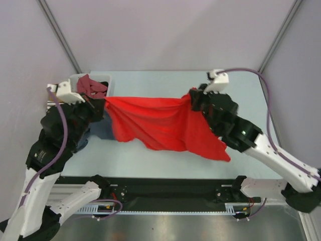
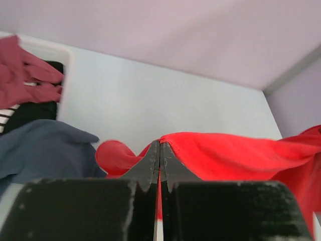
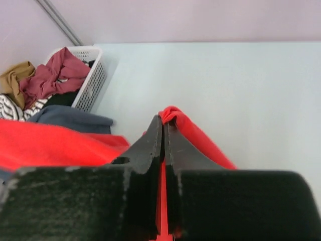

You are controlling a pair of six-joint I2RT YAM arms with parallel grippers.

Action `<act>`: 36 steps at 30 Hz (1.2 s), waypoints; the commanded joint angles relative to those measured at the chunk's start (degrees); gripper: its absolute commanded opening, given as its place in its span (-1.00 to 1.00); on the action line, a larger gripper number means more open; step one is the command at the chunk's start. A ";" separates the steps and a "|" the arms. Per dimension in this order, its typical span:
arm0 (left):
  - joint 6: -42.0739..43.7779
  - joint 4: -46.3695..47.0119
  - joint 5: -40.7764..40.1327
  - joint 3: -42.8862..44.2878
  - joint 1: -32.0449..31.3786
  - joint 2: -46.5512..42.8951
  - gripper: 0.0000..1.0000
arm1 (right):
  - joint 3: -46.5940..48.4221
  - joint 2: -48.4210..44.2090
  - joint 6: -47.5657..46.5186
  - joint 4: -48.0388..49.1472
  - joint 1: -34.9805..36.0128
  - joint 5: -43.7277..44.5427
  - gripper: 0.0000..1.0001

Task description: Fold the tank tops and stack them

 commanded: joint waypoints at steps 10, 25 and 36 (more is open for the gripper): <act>3.59 1.99 5.17 -10.37 15.20 7.11 -0.99 | 0.51 15.42 3.89 -3.78 -10.42 -15.67 0.51; 8.07 4.63 4.37 -15.56 17.67 8.78 -0.99 | -37.29 -6.12 19.43 0.45 -10.71 -41.47 0.16; 8.69 6.13 6.57 -17.33 17.58 8.69 -0.99 | -39.67 1.51 29.03 -1.49 -0.42 -31.45 0.26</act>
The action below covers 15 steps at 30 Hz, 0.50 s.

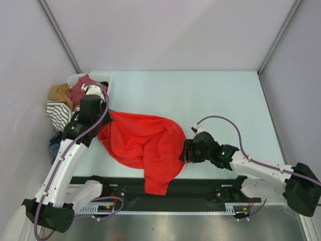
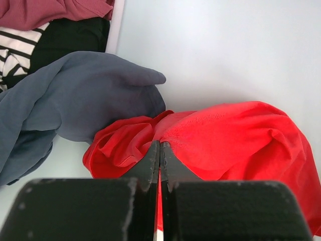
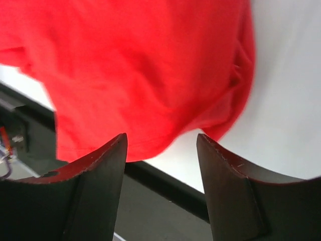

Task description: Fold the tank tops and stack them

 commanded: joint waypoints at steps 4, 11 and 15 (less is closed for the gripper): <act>1.63 2.35 1.17 0.18 0.51 -1.12 -0.99 | -0.99 5.44 3.83 1.84 0.19 7.89 0.20; 1.89 2.08 0.64 0.80 0.51 -1.30 -0.99 | 1.91 10.91 1.38 4.24 -2.44 8.86 -1.00; 1.89 1.47 0.99 2.90 0.59 0.88 -0.99 | 6.73 5.47 -4.50 0.44 -16.00 5.89 -1.00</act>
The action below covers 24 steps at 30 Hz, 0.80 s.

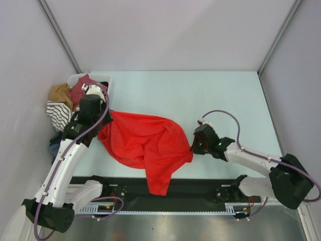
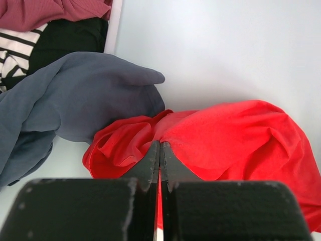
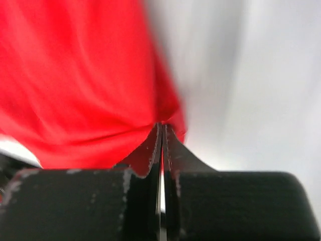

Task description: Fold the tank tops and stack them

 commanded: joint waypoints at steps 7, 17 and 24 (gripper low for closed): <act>-0.41 -0.54 3.58 18.40 2.53 7.41 -0.99 | 29.40 -2.64 -16.20 -7.42 -25.54 -13.23 -1.00; 0.38 -7.57 2.63 39.52 2.53 12.60 -0.99 | 49.37 -0.52 -17.62 -11.03 -41.17 -26.71 -1.00; 0.47 -11.19 0.69 52.37 2.53 11.31 -0.99 | 58.08 -2.79 -11.73 -6.64 -46.38 -34.89 -1.00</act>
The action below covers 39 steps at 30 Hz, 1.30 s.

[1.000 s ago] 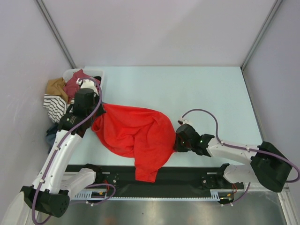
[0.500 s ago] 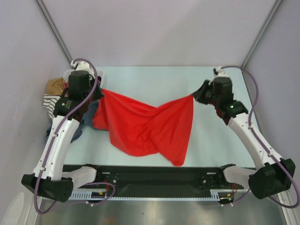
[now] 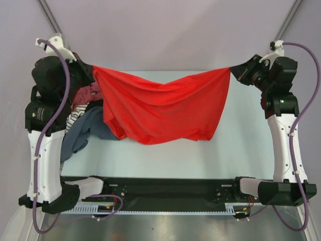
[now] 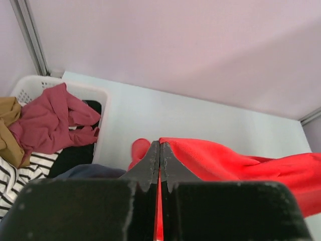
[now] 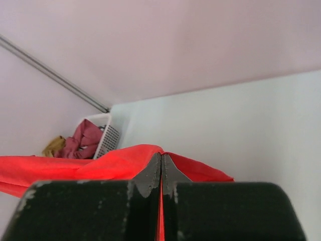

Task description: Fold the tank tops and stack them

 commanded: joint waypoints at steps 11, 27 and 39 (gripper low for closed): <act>3.43 7.94 8.10 -1.21 0.50 -18.62 -0.99 | 7.60 -22.37 -0.33 5.03 -0.94 -1.11 -1.00; -5.52 13.12 13.99 -4.37 0.50 2.45 -0.99 | 16.49 -7.90 -3.06 -5.44 -0.94 5.67 -1.00; -8.87 18.49 14.25 -1.30 0.67 36.18 -0.99 | 8.93 20.94 4.94 9.05 -4.72 2.15 -1.00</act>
